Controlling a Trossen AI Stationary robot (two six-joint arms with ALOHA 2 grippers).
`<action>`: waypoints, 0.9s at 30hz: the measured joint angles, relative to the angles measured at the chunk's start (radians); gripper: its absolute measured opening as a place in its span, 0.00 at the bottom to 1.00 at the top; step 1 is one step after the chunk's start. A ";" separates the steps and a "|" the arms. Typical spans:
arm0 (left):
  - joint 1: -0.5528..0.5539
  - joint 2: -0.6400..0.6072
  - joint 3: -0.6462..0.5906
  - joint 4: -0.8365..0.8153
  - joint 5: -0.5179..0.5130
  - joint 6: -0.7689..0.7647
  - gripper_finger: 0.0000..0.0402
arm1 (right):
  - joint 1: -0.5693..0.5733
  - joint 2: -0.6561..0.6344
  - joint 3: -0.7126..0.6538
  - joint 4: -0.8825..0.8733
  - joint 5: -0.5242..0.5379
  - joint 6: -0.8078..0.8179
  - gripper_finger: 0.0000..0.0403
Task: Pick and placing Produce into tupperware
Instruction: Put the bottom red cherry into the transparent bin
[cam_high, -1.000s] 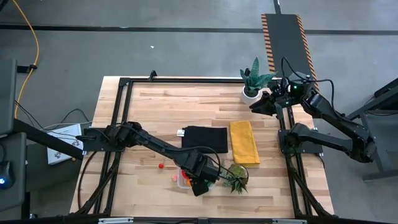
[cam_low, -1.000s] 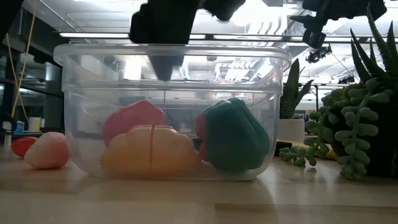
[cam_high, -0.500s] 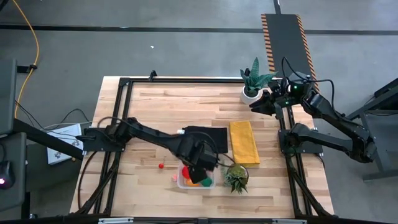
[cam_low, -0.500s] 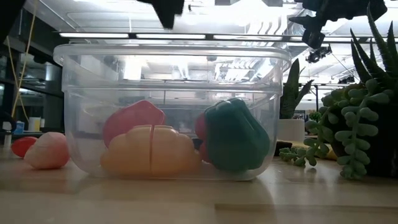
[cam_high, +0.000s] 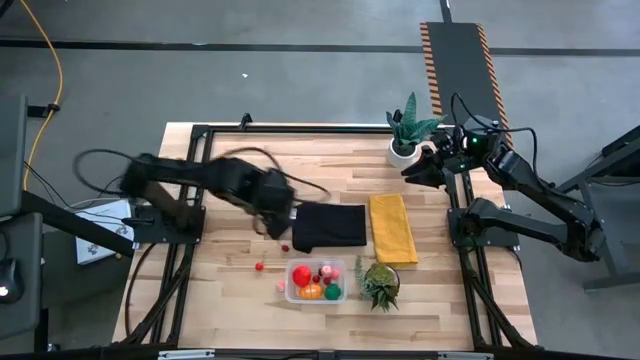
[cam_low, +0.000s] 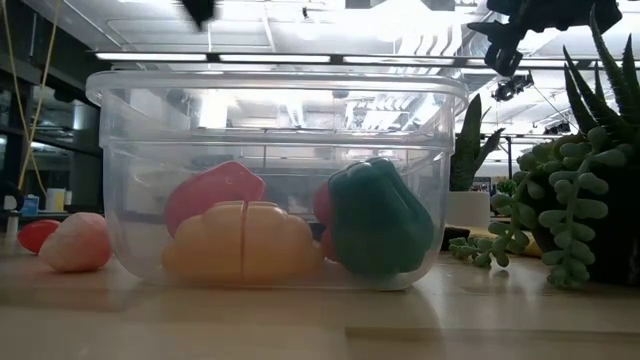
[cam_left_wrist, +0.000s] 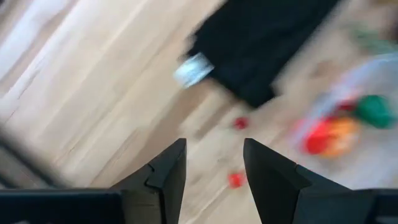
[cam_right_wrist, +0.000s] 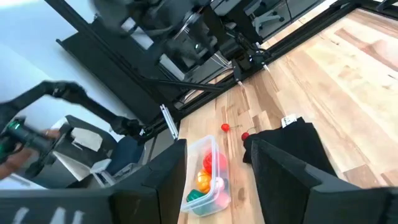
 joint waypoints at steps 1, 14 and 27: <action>0.005 -0.055 -0.069 -0.010 -0.005 -0.030 0.37 | -0.001 0.000 0.000 0.000 0.003 -0.006 0.43; -0.271 -0.566 -0.794 0.402 0.051 -0.374 0.37 | 0.004 0.026 0.000 0.016 0.233 0.115 0.43; -0.587 -0.585 -0.998 0.415 0.075 -0.877 0.37 | 0.007 0.026 0.000 0.014 0.436 0.211 0.43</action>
